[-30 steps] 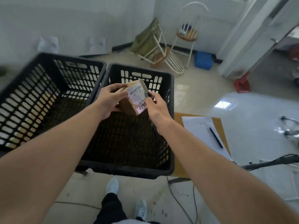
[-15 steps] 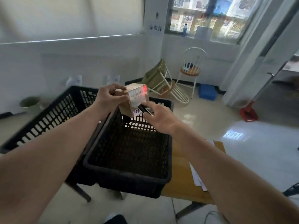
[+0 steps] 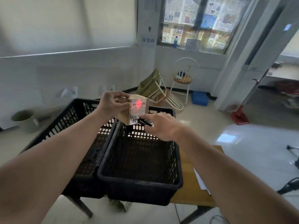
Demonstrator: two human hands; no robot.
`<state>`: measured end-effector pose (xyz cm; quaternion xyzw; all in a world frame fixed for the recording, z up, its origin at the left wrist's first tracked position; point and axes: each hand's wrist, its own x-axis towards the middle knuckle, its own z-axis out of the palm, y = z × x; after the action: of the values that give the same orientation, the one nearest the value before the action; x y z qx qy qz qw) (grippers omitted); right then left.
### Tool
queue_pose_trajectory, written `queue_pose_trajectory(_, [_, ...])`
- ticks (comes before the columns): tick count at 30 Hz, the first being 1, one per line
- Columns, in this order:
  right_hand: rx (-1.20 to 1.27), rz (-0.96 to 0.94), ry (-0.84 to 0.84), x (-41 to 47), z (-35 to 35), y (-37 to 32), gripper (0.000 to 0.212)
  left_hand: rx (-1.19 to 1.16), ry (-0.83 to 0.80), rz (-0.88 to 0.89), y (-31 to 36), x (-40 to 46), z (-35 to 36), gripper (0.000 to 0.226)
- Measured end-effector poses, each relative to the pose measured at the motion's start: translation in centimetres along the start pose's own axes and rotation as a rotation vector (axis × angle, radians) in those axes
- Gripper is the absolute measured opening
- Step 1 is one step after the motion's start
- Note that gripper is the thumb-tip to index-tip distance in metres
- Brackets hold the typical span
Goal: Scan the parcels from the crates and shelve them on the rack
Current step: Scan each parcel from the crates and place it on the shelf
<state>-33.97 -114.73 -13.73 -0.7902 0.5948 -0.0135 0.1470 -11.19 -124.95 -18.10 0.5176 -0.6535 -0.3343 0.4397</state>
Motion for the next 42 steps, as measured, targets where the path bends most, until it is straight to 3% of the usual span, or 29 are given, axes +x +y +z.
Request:
queue_pose_trajectory(16, [-0.161,0.067,-0.057,-1.1,1.0,-5.1,0.058,0.042,-0.050,0.013,-1.4,-1.7,-4.1,0.032])
queue_pose_trajectory(42, [-0.094,0.098,-0.096,-1.9,1.8,-8.1,0.057,0.037,-0.065,-0.011,-2.5,-2.4,-6.1,0.043])
